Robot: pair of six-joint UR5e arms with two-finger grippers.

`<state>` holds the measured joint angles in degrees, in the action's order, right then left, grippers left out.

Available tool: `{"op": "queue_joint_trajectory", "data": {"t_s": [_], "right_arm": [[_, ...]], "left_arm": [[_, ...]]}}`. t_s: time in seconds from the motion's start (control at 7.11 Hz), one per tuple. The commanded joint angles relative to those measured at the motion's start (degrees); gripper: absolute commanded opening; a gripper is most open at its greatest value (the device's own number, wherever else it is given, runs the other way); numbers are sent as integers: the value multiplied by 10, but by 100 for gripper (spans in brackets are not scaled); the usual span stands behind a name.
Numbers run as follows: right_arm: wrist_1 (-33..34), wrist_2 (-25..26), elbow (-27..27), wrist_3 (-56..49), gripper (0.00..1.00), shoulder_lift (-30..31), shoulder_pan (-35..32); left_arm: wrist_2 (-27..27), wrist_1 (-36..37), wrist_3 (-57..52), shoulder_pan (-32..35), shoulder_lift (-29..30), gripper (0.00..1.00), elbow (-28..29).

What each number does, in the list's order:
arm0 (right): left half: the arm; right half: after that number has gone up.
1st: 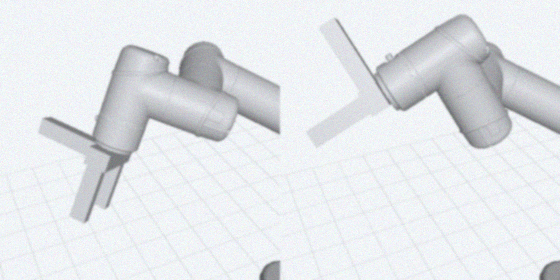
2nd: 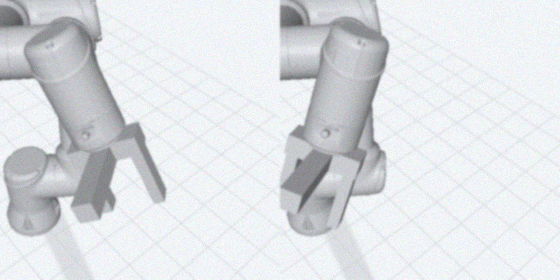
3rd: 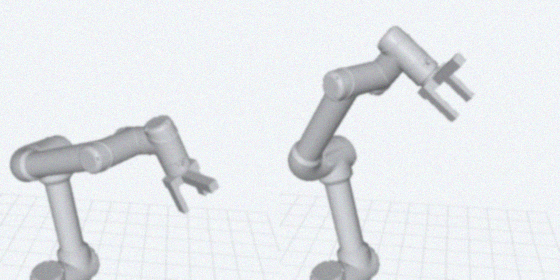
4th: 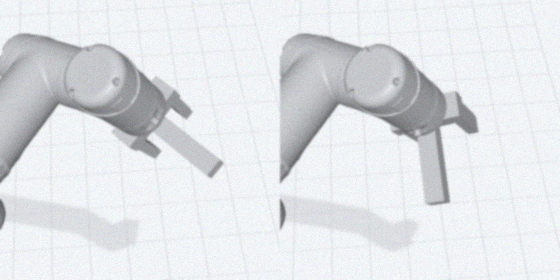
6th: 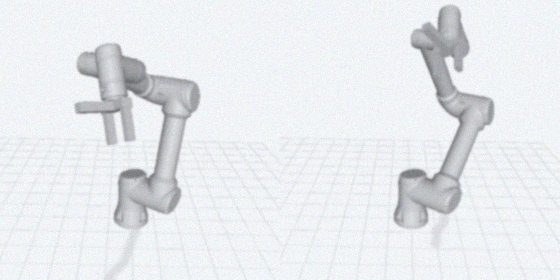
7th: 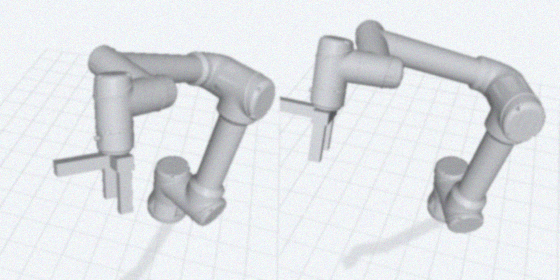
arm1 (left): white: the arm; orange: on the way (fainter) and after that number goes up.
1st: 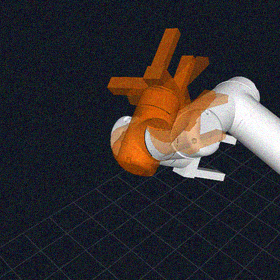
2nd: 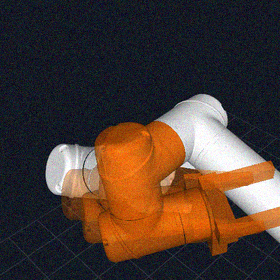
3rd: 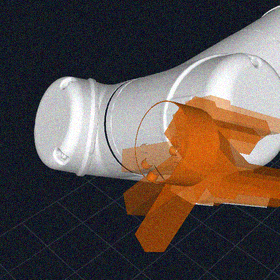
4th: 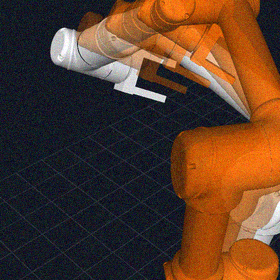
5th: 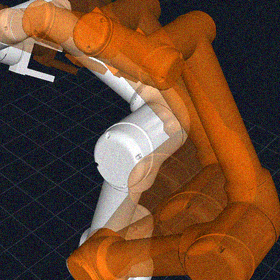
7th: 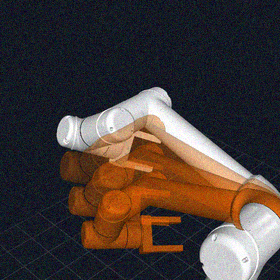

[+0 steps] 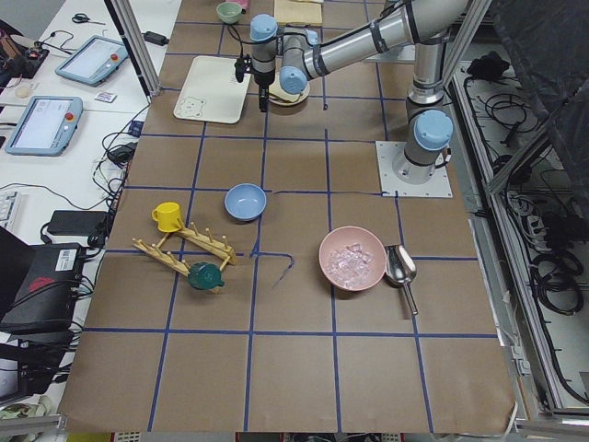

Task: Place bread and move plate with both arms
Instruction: 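Reach the left gripper to the plate rim and grasp it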

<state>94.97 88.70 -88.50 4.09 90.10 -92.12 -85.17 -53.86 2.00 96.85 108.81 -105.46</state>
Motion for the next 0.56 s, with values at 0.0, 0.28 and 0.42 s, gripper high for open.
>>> {"op": "queue_joint_trajectory", "data": {"t_s": [0.0, 0.28, 0.42], "right_arm": [[-6, 1, 0, 2, 100, 0, 0], [-7, 1, 0, 3, 100, 0, 0], [-5, 1, 0, 2, 100, 0, 0]], "left_arm": [[2, 23, -32, 12, 28, 68, -1], [27, 48, -30, 30, 45, 75, -2], [25, 55, -27, 49, 51, 75, -5]]}}
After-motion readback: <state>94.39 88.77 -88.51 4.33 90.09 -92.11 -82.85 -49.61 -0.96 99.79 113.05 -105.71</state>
